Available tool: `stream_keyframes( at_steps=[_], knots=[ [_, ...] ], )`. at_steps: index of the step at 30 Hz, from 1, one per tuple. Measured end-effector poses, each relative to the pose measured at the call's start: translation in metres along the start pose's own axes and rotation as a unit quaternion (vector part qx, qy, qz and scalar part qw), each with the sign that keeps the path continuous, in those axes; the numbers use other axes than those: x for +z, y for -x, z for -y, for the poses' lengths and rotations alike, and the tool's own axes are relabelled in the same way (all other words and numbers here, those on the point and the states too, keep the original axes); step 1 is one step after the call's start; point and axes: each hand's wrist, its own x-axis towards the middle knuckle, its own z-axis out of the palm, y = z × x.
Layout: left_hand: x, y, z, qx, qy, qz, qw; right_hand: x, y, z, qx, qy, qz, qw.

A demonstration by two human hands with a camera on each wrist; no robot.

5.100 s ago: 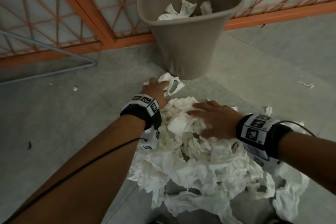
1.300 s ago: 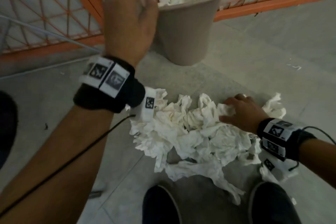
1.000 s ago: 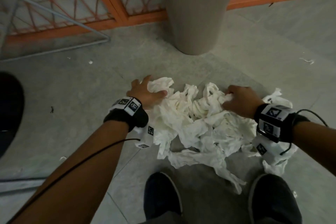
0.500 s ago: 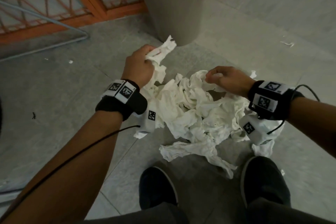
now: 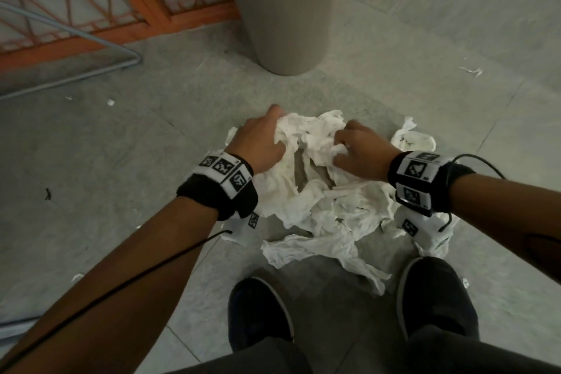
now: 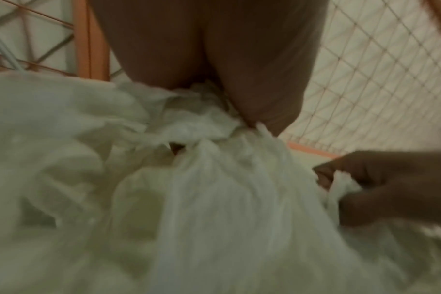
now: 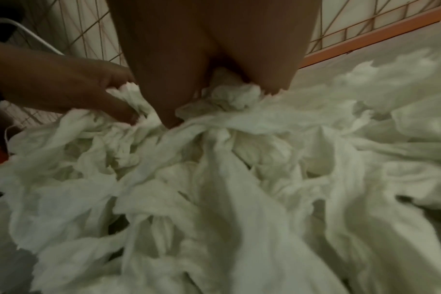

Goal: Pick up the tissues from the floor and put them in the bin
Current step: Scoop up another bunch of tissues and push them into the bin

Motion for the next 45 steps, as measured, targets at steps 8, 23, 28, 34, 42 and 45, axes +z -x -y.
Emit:
stream_keyframes(
  at_steps=[8, 23, 28, 34, 42, 45],
  knots=[
    [-0.055, 0.003, -0.019, 0.049, 0.104, -0.210, 0.971, -0.048, 0.002, 0.011, 0.043, -0.246, -0.122, 0.961],
    [-0.070, 0.007, -0.035, 0.065, 0.172, -0.226, 0.957, -0.075, -0.002, 0.031, -0.065, -0.388, -0.202, 0.897],
    [-0.071, 0.026, -0.066, 0.153, 0.223, -0.203, 0.941, -0.089, 0.003, 0.056, -0.056, -0.465, -0.223, 0.855],
    [-0.069, 0.035, -0.084, 0.158, 0.179, -0.140, 0.961, -0.123, 0.019, 0.085, -0.070, -0.723, -0.034, 0.686],
    [-0.125, 0.030, -0.108, 0.218, 0.162, -0.283, 0.920, -0.179, 0.032, 0.123, -0.164, -0.747, -0.060, 0.641],
    [-0.167, 0.021, -0.119, 0.203, 0.150, -0.330, 0.910, -0.217, 0.027, 0.145, -0.190, -0.739, -0.058, 0.644]
  ],
)
